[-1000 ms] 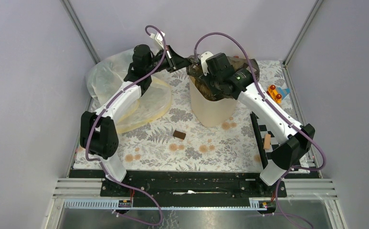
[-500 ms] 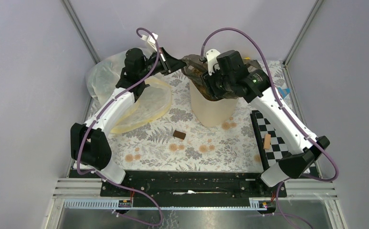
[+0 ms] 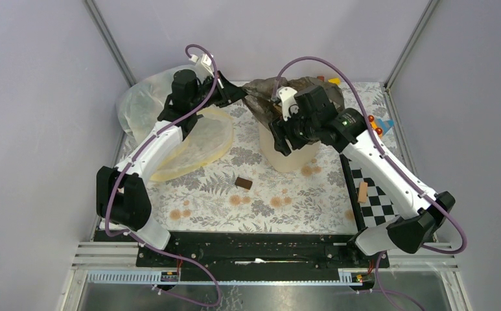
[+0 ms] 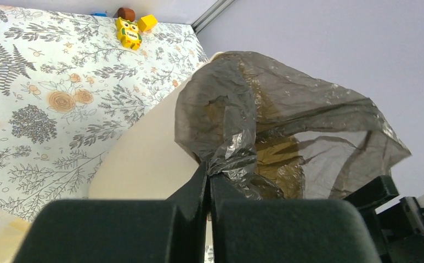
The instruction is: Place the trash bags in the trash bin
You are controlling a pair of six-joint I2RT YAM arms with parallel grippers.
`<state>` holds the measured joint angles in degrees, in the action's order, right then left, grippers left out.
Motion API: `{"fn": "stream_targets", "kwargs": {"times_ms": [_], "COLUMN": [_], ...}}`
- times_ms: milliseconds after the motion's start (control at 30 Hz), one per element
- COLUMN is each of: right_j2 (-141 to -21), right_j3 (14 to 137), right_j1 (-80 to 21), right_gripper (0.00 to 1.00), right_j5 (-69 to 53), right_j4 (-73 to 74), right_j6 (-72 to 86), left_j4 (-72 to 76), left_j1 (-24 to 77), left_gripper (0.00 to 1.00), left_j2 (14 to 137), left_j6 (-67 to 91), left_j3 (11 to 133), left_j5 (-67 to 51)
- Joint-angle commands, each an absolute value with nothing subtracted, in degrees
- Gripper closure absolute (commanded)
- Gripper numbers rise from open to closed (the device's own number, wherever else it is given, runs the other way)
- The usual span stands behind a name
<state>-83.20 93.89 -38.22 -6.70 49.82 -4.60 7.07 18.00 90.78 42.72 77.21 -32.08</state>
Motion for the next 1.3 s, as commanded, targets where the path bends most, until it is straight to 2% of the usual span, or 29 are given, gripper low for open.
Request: {"fn": "stream_targets", "kwargs": {"times_ms": [0, 100, 367, 467, 767, 833, 1100, 1267], "right_j2": [-79.0, -76.7, -72.9, -73.5, -81.4, -81.8, -77.6, -75.0], "right_j3": [88.3, 83.6, 76.3, 79.2, 96.8, 98.3, 93.7, 89.9], "right_j1": [-38.8, -38.8, -38.8, -38.8, -38.8, -38.8, -38.8, -38.8], "right_gripper": [0.3, 0.32, 0.15, 0.12, 0.14, 0.15, 0.38, 0.41], "right_j5": [-8.5, -7.7, -6.6, -4.3, -2.2, -2.3, -3.9, -4.4], "right_j4": [46.1, 42.4, 36.7, 37.2, 39.4, 39.9, 42.9, 43.4], "right_j6": [-0.4, 2.8, 4.5, 3.4, 0.7, 1.1, 3.6, 4.0], "left_j4": [8.3, 9.1, 10.6, 11.7, 16.5, 15.6, 14.1, 14.6], "left_j1": [17.6, 17.6, 17.6, 17.6, 17.6, 17.6, 17.3, 17.3], "left_gripper": [1.0, 1.0, 1.0, 1.0, 1.0, 1.0, 1.0, 1.0], "left_j2": [89.8, 90.6, 94.0, 94.9, 95.3, 95.2, 94.2, 93.2], "left_j6": [40.5, 40.5, 40.7, 41.5, 46.2, 45.5, 43.6, 43.7], "left_j3": [76.9, 76.2, 76.1, 76.5, 76.5, 76.6, 74.8, 72.9], "left_j5": [-30.3, -30.2, -29.8, -30.7, -33.4, -33.4, -33.7, -34.5]}}
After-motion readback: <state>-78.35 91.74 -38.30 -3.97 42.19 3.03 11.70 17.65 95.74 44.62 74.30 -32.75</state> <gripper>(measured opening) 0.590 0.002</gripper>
